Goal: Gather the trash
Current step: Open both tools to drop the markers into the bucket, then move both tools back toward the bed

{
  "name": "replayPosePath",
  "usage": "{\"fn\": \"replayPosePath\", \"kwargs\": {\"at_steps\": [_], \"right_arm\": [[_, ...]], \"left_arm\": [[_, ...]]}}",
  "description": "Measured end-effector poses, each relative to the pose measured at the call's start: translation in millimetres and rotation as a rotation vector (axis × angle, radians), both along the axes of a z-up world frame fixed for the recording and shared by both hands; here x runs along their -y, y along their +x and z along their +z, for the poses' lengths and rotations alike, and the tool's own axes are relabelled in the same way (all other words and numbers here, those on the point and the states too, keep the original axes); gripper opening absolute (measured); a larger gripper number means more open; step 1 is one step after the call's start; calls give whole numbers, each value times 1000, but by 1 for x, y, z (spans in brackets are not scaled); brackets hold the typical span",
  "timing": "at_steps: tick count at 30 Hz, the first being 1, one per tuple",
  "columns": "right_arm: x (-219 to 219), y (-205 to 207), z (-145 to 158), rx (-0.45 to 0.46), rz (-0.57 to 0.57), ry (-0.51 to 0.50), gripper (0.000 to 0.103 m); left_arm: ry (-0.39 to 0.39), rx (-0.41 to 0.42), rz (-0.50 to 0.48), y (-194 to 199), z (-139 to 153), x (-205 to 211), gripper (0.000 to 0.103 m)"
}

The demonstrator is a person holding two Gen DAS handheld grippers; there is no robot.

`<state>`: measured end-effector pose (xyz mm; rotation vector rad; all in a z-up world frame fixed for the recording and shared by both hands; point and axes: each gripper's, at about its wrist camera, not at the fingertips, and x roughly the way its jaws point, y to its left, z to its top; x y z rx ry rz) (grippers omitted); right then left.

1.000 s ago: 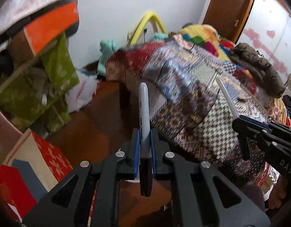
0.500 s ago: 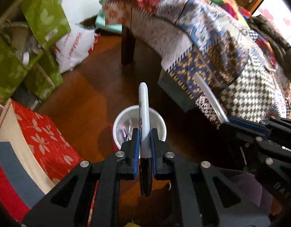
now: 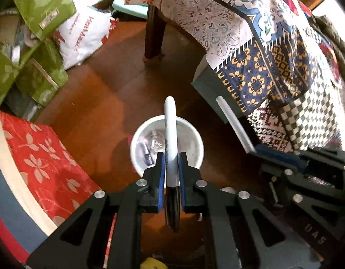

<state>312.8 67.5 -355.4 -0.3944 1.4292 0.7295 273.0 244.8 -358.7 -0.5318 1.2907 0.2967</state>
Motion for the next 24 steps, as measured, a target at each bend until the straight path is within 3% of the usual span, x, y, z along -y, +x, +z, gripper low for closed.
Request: {"fn": "replayPosePath", "kwargs": {"at_steps": [4, 9, 17, 24], "right_arm": [[0, 1, 1, -19, -7, -3, 14], [2, -8, 10, 54, 33, -26, 36], [20, -18, 41, 120, 29, 21, 36], [47, -31, 98, 247, 14, 113, 36]], "left_arm": [[18, 4, 12, -1, 7, -2, 12], [57, 30, 28, -14, 23, -3, 25], [113, 104, 34, -33, 64, 3, 30], [169, 196, 36, -48, 116, 20, 30]]}}
